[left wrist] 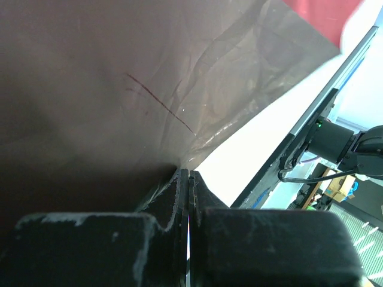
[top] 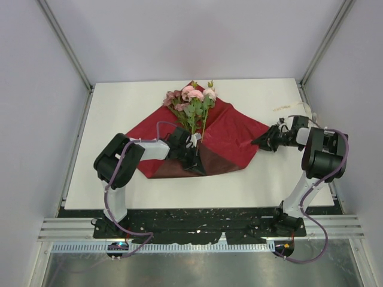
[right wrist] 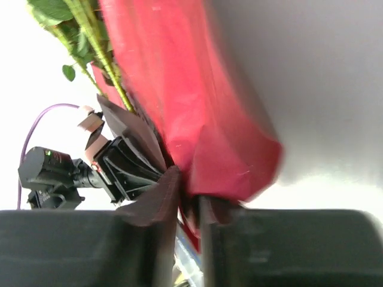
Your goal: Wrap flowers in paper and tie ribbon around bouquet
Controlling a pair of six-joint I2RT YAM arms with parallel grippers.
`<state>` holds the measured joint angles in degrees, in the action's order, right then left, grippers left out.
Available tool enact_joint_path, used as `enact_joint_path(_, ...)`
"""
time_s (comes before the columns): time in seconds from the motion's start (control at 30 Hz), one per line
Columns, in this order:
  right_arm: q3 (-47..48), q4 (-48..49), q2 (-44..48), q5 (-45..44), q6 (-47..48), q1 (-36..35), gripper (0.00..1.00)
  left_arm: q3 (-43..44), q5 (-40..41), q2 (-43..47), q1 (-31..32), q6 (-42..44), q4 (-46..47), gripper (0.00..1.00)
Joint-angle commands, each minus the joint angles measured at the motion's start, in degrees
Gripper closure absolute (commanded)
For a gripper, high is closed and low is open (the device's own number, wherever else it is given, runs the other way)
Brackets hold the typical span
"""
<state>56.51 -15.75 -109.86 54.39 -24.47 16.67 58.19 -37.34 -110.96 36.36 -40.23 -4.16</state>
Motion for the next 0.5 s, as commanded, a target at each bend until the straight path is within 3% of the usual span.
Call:
enact_joint_path(0.0,0.44,4.67,10.45,0.72,-2.68,-0.32,0.89,0.07,8.34,-3.39,-0.24,2.70,-2.52,1.00)
enact_joint_path(0.03,0.53,4.59,11.68,0.89,-2.86,-0.67,0.94,0.16,8.34,-3.56,-0.24,2.61,-2.52,1.00)
enact_joint_path(0.23,0.00,10.11,18.36,1.24,-10.32,-5.31,0.94,0.78,7.99,-4.62,-0.24,2.87,-3.04,1.00)
enact_joint_path(0.47,4.66,7.40,20.22,-3.75,-8.49,-15.07,0.94,1.48,7.72,-5.41,-0.24,3.31,-3.66,1.00)
